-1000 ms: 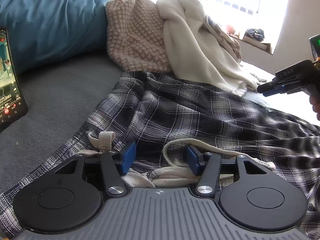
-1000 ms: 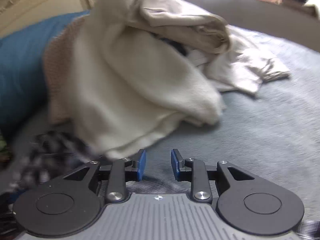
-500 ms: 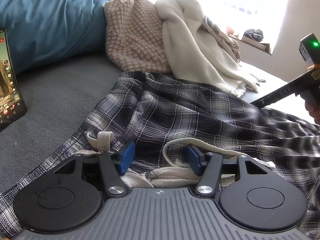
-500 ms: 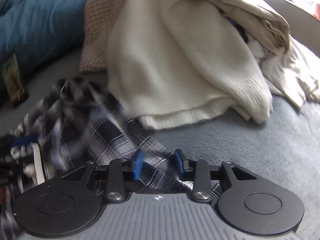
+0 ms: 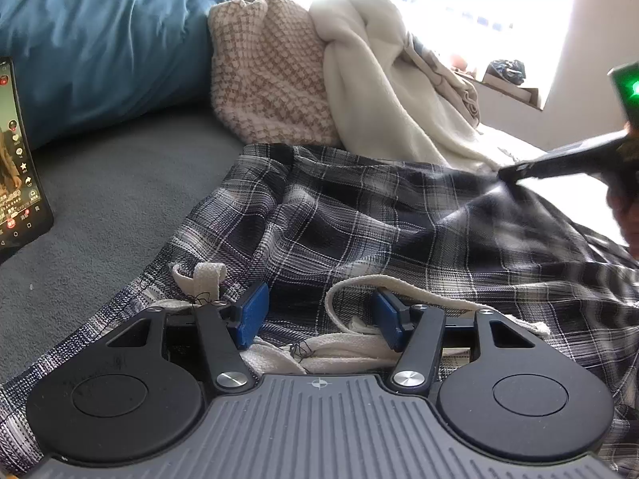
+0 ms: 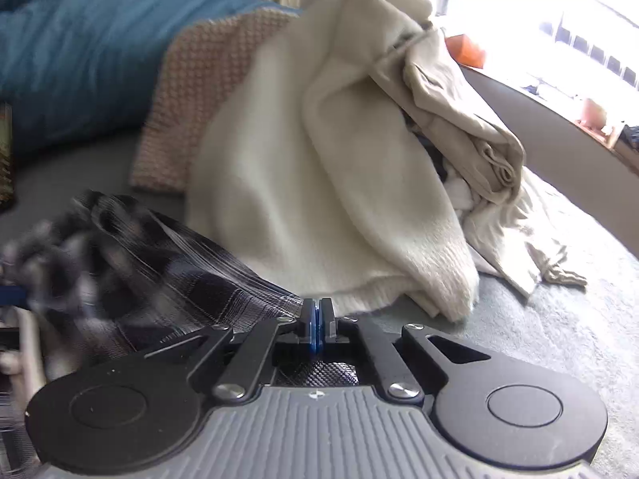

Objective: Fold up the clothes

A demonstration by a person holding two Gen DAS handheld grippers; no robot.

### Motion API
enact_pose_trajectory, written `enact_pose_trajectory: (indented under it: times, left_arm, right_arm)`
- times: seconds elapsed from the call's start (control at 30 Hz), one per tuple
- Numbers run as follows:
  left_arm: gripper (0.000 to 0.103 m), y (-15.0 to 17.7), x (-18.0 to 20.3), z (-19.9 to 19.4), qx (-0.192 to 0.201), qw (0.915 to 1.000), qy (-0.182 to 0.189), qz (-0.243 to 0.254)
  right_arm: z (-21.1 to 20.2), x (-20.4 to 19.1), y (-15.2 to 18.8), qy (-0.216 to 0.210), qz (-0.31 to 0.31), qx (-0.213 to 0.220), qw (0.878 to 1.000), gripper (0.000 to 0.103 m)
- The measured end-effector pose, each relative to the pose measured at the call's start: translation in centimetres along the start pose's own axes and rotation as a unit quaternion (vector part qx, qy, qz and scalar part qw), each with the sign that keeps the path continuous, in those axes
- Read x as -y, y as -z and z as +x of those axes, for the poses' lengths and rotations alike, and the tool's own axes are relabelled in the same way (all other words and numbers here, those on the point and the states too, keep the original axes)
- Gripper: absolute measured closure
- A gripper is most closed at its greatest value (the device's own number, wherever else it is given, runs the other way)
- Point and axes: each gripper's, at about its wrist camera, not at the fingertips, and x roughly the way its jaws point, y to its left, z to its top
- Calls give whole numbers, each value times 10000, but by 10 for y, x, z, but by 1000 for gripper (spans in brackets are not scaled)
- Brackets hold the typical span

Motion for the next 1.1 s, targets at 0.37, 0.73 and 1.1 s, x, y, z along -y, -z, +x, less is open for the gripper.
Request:
enact_pose_trajectory:
  times: [0.37,0.73,1.1]
  left_arm:
    - [45,1,2,0,17,10000,-14,24]
    - [45,1,-4,-1,69,9998,102,-130]
    - [45,-3,-14,-12,319,9975,180,-604]
  right_arm:
    - [4,16,-15,251,693,34,9973,98]
    - [3,-77,-57,-1420,-519,79,9885,73]
    - [38,-124,-60,-1149,-1454,-253,9824,100]
